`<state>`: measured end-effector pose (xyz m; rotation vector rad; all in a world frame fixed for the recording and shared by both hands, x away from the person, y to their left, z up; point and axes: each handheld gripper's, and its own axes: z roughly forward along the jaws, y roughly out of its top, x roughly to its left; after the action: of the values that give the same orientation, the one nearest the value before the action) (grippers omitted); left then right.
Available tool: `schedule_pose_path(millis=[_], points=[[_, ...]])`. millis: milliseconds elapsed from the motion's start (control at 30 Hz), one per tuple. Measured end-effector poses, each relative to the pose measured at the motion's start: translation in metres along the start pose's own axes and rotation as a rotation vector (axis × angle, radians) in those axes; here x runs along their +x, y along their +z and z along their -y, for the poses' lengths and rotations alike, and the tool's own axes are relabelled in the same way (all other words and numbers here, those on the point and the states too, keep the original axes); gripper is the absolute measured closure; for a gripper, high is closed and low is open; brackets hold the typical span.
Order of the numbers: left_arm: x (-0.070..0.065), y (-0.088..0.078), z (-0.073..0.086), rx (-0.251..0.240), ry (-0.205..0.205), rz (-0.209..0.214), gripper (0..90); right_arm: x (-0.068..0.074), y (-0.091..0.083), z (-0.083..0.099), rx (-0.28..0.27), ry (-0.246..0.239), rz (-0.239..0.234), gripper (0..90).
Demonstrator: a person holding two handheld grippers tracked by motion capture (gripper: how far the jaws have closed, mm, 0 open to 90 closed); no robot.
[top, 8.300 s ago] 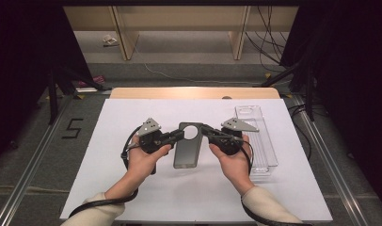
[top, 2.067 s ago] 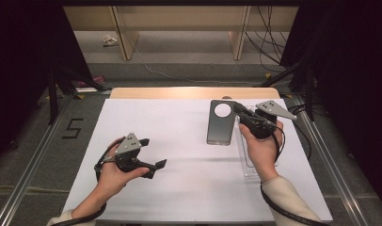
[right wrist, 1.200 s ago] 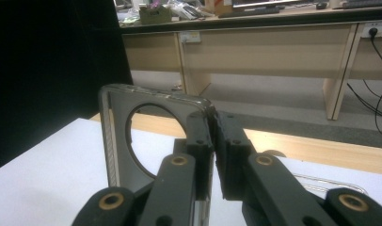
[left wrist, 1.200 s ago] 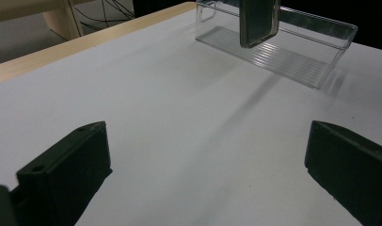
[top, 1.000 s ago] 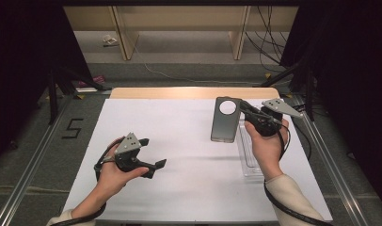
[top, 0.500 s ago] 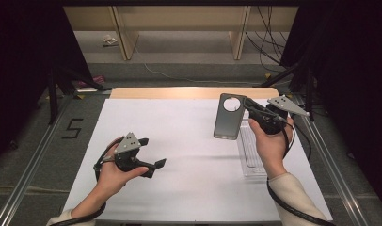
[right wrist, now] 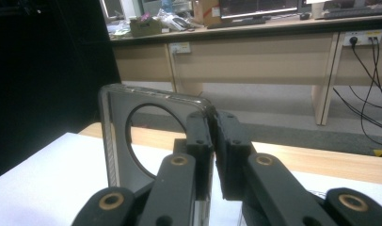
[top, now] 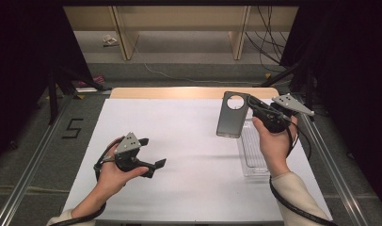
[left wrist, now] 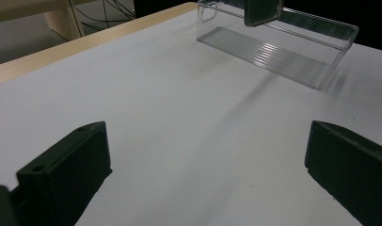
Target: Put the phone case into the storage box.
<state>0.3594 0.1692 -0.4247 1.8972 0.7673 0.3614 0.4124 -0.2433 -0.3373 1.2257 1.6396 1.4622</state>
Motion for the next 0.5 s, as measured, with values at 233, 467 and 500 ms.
schedule_pose_path(millis=[233, 467, 500], points=[[0.0, -0.0003, -0.0001, -0.001, 0.0, -0.001, 0.2, -0.0029, -0.0015, -0.0014, -0.001, 0.001, 0.008, 85.4], [0.0001, -0.0006, -0.0003, -0.002, 0.0, -0.002, 0.2, -0.0065, -0.003, -0.003, -0.008, 0.002, 0.017, 85.4], [0.0001, -0.0006, -0.0004, -0.002, 0.0, -0.003, 0.1, -0.007, -0.0033, -0.0032, -0.008, 0.005, 0.019, 85.4]])
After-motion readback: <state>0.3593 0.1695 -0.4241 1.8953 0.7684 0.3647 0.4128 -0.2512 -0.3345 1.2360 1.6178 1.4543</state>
